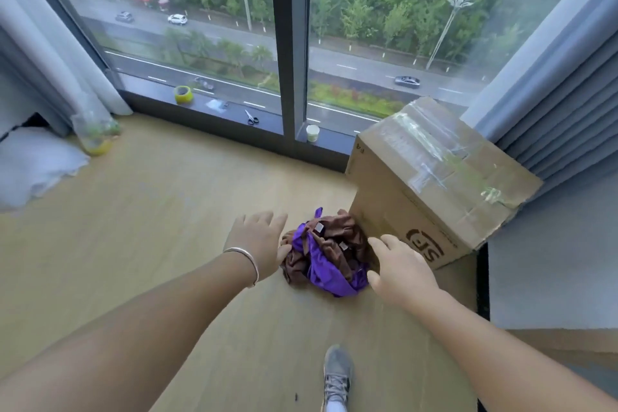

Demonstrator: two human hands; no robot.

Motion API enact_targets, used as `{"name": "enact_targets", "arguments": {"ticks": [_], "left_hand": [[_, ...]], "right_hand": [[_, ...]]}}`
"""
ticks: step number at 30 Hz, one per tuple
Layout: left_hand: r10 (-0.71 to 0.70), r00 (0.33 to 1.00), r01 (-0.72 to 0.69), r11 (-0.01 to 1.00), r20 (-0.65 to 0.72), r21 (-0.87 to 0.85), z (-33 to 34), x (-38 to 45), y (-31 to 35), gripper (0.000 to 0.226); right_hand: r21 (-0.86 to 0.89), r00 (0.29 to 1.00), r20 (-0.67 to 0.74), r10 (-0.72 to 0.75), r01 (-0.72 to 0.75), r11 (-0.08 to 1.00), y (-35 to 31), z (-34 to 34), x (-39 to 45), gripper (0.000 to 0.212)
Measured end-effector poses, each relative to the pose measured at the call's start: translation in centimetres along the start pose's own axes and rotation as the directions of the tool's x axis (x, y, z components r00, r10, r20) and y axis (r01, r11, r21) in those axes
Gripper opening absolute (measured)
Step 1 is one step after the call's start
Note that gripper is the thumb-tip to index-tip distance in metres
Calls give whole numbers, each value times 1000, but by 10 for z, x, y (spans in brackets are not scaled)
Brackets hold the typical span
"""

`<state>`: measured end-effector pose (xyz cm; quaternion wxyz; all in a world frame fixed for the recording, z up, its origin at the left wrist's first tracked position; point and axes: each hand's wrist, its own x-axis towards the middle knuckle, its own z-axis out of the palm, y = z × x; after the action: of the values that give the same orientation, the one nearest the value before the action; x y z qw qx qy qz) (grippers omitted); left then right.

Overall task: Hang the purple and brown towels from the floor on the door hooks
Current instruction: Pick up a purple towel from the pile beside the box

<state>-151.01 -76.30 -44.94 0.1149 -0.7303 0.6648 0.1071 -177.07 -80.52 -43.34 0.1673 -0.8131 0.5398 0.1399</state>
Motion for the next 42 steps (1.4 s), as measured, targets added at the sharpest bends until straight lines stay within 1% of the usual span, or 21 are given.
{"name": "enact_targets", "arguments": {"ticks": [5, 10, 15, 18, 20, 23, 27, 29, 33, 36, 39, 40, 42], "left_hand": [[-59, 993, 68, 994, 101, -83, 94, 68, 15, 61], [-74, 978, 97, 989, 195, -114, 194, 115, 28, 65], [-80, 962, 112, 988, 259, -110, 284, 149, 31, 63], [-56, 962, 86, 991, 267, -101, 331, 176, 30, 63], [-46, 962, 83, 989, 270, -126, 359, 196, 29, 64], [-29, 966, 67, 988, 258, -140, 400, 229, 28, 65], [25, 976, 1, 993, 217, -120, 451, 274, 27, 65], [66, 978, -46, 994, 200, -102, 473, 298, 26, 66], [155, 980, -148, 987, 127, -65, 505, 349, 24, 65], [215, 976, -212, 976, 42, -53, 519, 378, 26, 59], [205, 979, -205, 977, -4, -54, 526, 394, 37, 45], [196, 981, -196, 979, -10, -49, 528, 397, 40, 38], [204, 979, -205, 978, -26, -44, 528, 398, 42, 31]], "right_hand": [[-28, 992, 117, -50, 53, 998, 36, 81, 87, 57], [-9, 970, 235, -61, 65, 998, 60, 164, 156, 55], [-2, 953, 292, -82, 86, 996, 65, 241, 208, 56], [8, 945, 315, -89, 91, 996, 66, 285, 236, 58], [12, 944, 316, -94, 95, 995, 65, 313, 253, 55], [25, 944, 319, -89, 85, 996, 63, 355, 278, 47], [18, 942, 330, -70, 68, 998, 59, 409, 309, 35], [13, 949, 313, -43, 41, 999, 59, 436, 323, 36], [-3, 974, 220, 53, -54, 999, 61, 483, 351, 46], [-39, 980, 182, 79, -73, 997, 65, 512, 367, 51], [-86, 985, 152, 84, -71, 994, 69, 531, 378, 55], [-92, 989, 129, 78, -67, 993, 69, 535, 381, 51], [-88, 995, 78, 61, -54, 995, 72, 536, 384, 37]]}}
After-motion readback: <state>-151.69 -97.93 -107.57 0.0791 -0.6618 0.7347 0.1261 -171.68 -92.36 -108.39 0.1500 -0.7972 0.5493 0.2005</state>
